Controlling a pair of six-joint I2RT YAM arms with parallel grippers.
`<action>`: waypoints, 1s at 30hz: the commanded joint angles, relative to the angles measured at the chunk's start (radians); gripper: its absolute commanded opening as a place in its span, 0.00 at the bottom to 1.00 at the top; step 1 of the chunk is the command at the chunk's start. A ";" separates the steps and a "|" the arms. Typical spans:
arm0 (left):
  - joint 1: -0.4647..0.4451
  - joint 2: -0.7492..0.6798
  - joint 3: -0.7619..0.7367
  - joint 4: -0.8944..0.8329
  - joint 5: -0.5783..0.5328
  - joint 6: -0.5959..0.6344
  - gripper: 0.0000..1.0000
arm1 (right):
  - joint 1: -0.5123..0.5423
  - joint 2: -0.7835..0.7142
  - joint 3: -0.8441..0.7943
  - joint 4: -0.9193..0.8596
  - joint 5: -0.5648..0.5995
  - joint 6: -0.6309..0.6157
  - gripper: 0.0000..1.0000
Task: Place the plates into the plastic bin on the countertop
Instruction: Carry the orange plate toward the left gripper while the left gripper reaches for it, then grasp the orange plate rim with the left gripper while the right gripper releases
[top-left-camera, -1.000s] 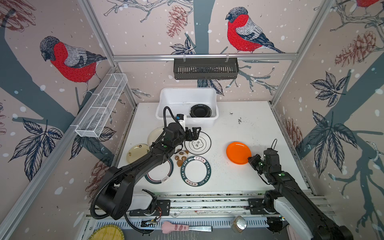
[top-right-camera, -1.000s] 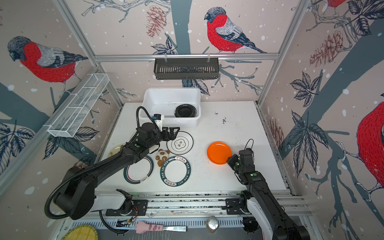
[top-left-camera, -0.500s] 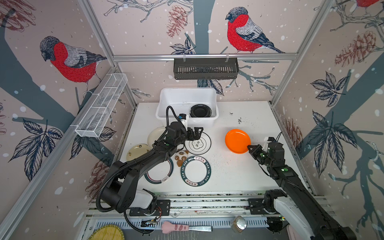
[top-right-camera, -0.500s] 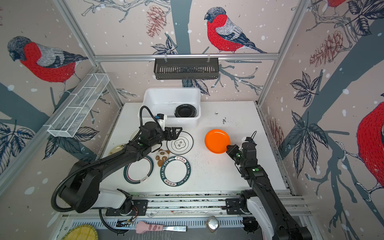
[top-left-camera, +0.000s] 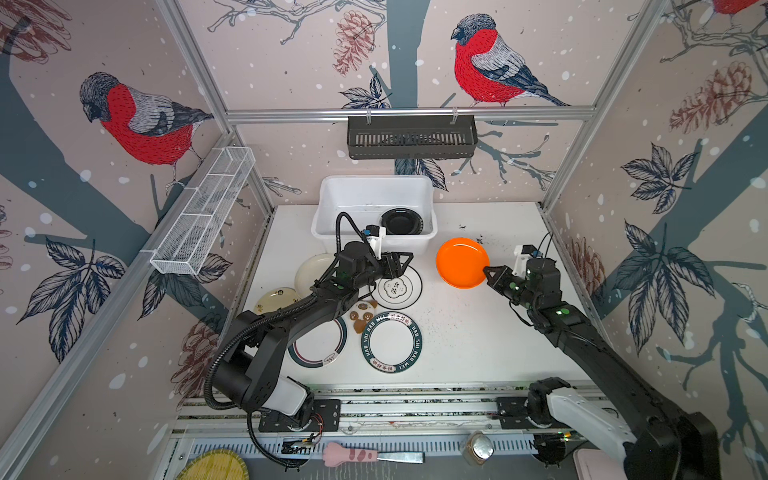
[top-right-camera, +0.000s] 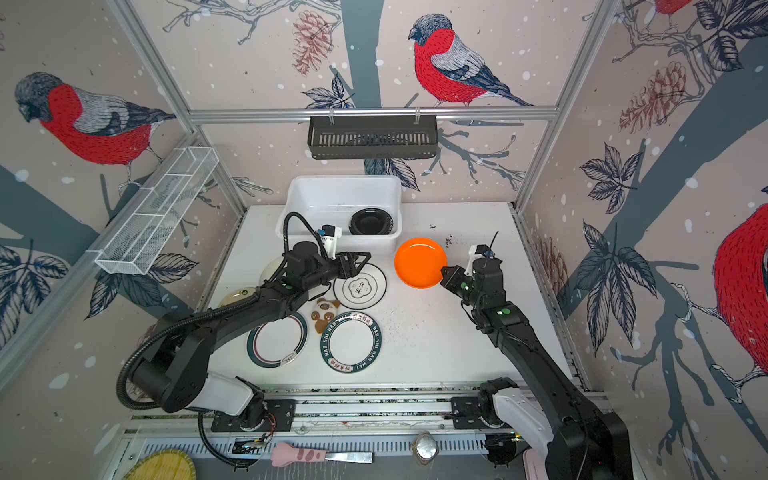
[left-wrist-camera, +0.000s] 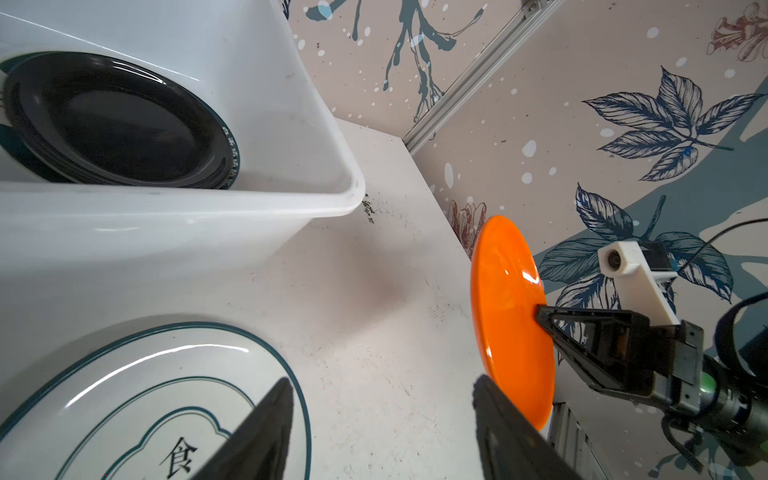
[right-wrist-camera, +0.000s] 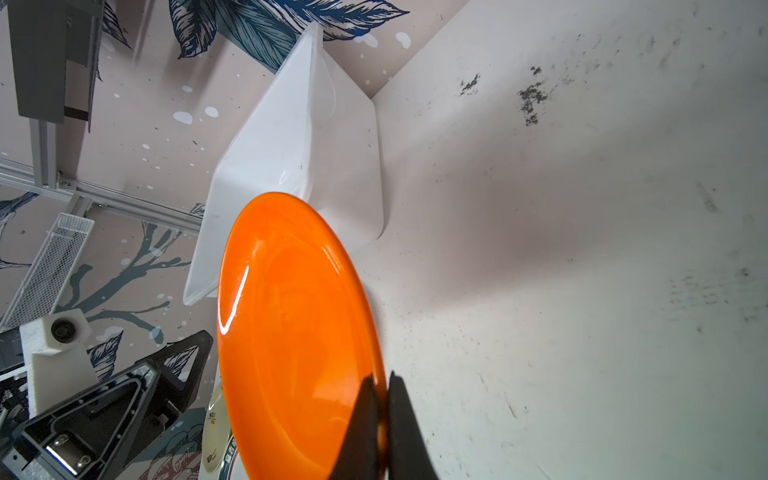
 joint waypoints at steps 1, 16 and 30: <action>-0.013 0.022 0.026 0.077 0.044 -0.037 0.60 | 0.023 0.044 0.044 0.061 0.000 -0.042 0.00; -0.053 0.088 0.068 0.085 0.070 -0.046 0.28 | 0.100 0.116 0.090 0.114 -0.021 -0.038 0.00; -0.053 0.099 0.082 0.054 0.066 -0.034 0.00 | 0.156 0.171 0.137 0.112 -0.010 -0.066 0.00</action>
